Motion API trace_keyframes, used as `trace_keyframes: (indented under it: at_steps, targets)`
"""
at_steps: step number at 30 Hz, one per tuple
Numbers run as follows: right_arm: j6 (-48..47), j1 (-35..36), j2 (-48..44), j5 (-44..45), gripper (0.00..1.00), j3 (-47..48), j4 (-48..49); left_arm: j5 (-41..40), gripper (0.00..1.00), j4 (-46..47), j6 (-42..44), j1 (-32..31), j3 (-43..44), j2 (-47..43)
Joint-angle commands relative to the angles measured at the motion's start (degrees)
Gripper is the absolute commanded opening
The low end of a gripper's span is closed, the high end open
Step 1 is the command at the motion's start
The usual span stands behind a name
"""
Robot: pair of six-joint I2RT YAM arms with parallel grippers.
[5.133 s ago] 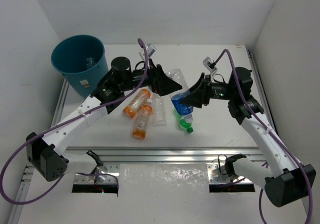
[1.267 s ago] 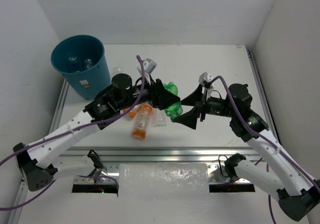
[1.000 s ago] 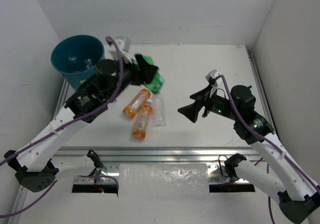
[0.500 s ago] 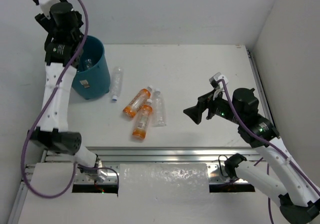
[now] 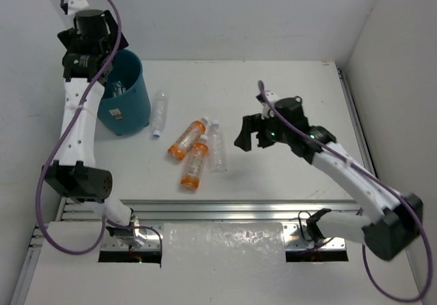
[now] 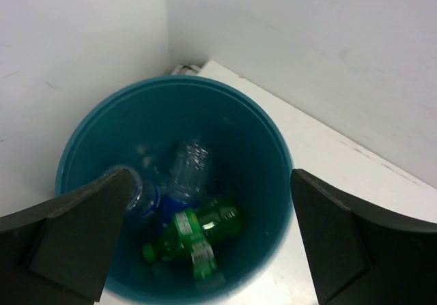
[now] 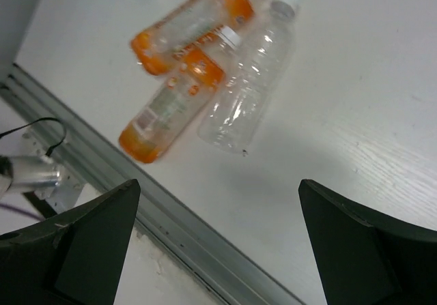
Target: Put the plastic bottles in the bin
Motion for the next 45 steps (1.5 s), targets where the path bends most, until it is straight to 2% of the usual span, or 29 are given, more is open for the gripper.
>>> trace_keyframes:
  at_steps: [1, 2, 4, 5, 6, 8, 11, 18, 21, 24, 26, 27, 29, 30, 31, 32, 35, 36, 38, 39, 40, 42, 45]
  targets:
    - [6.62, 2.49, 10.95, 7.40, 0.99, 5.44, 1.25, 8.79, 1.00, -2.37, -1.16, -0.11, -0.27, -11.55]
    - [6.79, 4.33, 15.94, 10.39, 0.99, 6.51, 1.51, 12.55, 1.00, -1.16, -1.07, -0.29, -6.11, -14.03]
    - [7.24, 5.83, 20.71, 12.43, 0.97, 10.64, 0.90, 15.13, 1.00, 1.48, -0.90, -0.55, -13.87, -23.16]
    - [7.32, 7.06, 25.08, 13.74, 0.96, 11.96, 0.55, 17.05, 1.00, 3.75, -0.64, -0.64, -20.95, -25.89]
    - [7.41, 7.77, 27.30, 15.06, 0.96, 15.10, -1.37, 17.07, 1.00, 4.13, -0.72, -0.64, -23.72, -30.62]
    - [7.76, 9.26, 33.00, 17.09, 0.94, 18.71, -2.70, 17.86, 1.00, 5.00, -0.46, -0.73, -29.51, -34.25]
    - [8.73, 10.85, 39.00, 19.99, 0.92, 21.81, -4.64, 20.23, 1.00, 4.57, -0.81, -0.64, -32.71, -38.92]
    - [9.52, 12.08, 47.80, 20.70, 0.90, 24.54, -5.17, 22.34, 1.00, 3.43, -0.28, -0.73, -33.50, -39.63]
    - [9.52, 12.08, 51.13, 18.43, 0.82, 24.45, -4.99, 23.66, 1.00, 4.48, -0.37, -0.64, -34.73, -40.33]
    - [10.13, 11.47, 52.20, 19.11, 0.64, 22.26, -4.65, 25.33, 1.00, 4.57, -0.46, -0.64, -35.26, -40.07]
    - [10.66, 10.06, 49.66, 19.99, 0.56, 16.84, -3.24, 27.96, 1.00, 4.83, -0.72, -2.22, -35.70, -39.98]
    - [10.66, 9.27, 48.00, 19.91, 0.45, 14.63, -0.19, 29.19, 1.00, 5.18, -0.98, -2.22, -35.96, -40.07]
    - [9.35, 7.86, 42.55, 20.87, 0.33, 9.54, 1.85, 34.89, 1.00, 5.88, -2.03, -2.57, -37.02, -39.90]
    - [8.13, 7.86, 40.53, 21.23, 0.21, 8.29, 2.56, 39.18, 1.00, 6.24, -2.65, -3.01, -37.46, -39.81]
    - [6.29, 7.86, 35.81, 21.32, 0.19, 7.06, 3.09, 41.39, 1.00, 7.89, -3.96, -3.54, -38.94, -39.72]
    - [5.57, 7.86, 32.98, 21.49, 0.17, 4.61, 3.70, 43.68, 1.00, 9.21, -4.93, -4.41, -40.00, -39.81]
    - [2.15, 7.34, 19.98, 21.41, 0.18, 0.20, 5.89, 48.00, 1.00, 15.63, -8.80, -13.09, -44.13, -39.46]
    - [0.83, 6.55, 16.72, 17.66, 0.18, -0.59, 7.04, 50.79, 1.00, 17.38, -9.50, -18.08, -45.97, -39.02]
    - [-2.07, 4.62, 7.70, 10.11, 0.18, -3.05, 10.62, 57.55, 1.00, 25.72, -12.93, -20.85, -48.26, -37.00]
    - [-3.04, 1.91, 4.94, -0.03, 0.17, -3.84, 12.13, 63.77, 1.00, 28.71, -14.42, -22.77, -50.27, -36.30]
    - [-4.27, 0.75, 2.22, -4.65, 0.17, -5.85, 13.80, 65.83, 1.00, 35.00, -16.96, -24.10, -51.25, -35.33]
    - [-6.28, -1.36, -4.91, -15.53, 0.17, -7.36, 17.85, 66.39, 1.00, 40.40, -17.95, -28.66, -51.96, -34.71]
    - [-6.48, -1.46, -10.64, -24.69, 0.17, -8.25, 20.14, 64.79, 1.00, 42.44, -16.81, -34.73, -50.12, -33.22]
